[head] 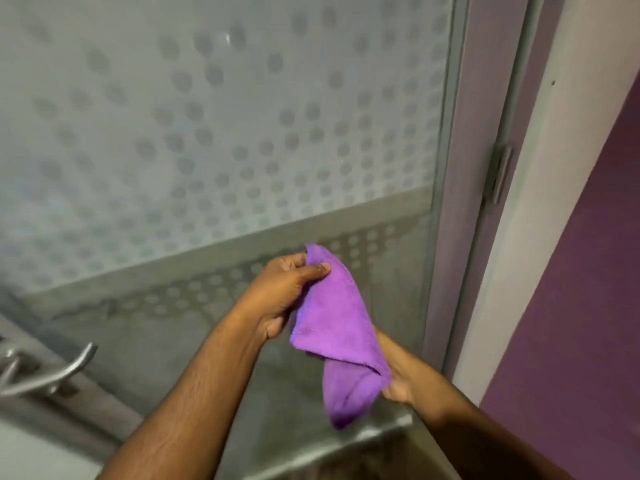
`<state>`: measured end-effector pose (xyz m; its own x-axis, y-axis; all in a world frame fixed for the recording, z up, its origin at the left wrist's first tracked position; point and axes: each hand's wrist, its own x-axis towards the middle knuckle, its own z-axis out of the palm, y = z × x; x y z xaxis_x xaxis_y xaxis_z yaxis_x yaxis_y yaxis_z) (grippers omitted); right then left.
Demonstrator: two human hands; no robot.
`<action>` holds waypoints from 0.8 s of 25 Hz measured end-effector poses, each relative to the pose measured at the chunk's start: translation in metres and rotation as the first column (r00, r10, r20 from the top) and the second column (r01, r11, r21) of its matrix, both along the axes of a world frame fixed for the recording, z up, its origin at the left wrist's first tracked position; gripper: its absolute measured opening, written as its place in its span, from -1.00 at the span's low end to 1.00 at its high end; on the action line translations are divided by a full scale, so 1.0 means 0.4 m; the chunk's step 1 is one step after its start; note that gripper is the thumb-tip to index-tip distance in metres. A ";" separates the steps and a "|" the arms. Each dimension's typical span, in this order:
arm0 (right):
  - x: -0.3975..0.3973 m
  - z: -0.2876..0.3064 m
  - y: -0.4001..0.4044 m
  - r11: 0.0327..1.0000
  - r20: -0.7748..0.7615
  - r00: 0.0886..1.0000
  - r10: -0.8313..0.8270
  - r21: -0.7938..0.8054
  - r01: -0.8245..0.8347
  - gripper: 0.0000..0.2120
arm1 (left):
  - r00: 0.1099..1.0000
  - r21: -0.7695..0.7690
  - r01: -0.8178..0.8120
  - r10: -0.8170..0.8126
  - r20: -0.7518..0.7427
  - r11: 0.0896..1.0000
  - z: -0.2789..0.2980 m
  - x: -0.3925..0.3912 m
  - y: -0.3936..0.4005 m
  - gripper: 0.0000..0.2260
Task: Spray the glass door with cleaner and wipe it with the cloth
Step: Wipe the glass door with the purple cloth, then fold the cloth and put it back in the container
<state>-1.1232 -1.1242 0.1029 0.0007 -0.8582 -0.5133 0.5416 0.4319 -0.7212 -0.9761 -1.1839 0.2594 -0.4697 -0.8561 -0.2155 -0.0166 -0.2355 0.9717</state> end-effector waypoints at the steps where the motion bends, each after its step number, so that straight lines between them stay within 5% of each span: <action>1: 0.009 -0.038 0.009 0.994 0.097 0.992 0.082 0.062 -0.088 -0.68 | 0.999 0.028 -0.027 0.026 0.028 0.999 -0.032 0.011 0.005 -0.90; 4: 0.032 -0.100 0.017 0.975 0.250 0.956 0.150 0.122 -0.185 -0.67 | 0.990 0.096 -0.108 0.098 0.101 0.990 -0.111 0.061 0.017 -0.91; 10: 0.006 -0.145 -0.019 0.983 -0.024 0.991 0.135 0.132 -0.130 -0.74 | 0.926 0.103 -0.322 0.290 0.242 0.941 -0.236 0.164 0.079 -0.88; 14: 0.021 -0.153 0.003 0.969 -0.034 0.977 0.212 0.139 -0.205 -0.65 | 0.879 0.181 -0.446 0.392 0.272 0.876 -0.322 0.246 0.130 -0.87; 20: 0.104 -0.137 0.113 0.971 -0.047 0.970 0.238 0.010 -0.238 -0.85 | 0.866 0.239 -0.498 0.461 0.195 0.834 -0.383 0.390 0.268 -0.89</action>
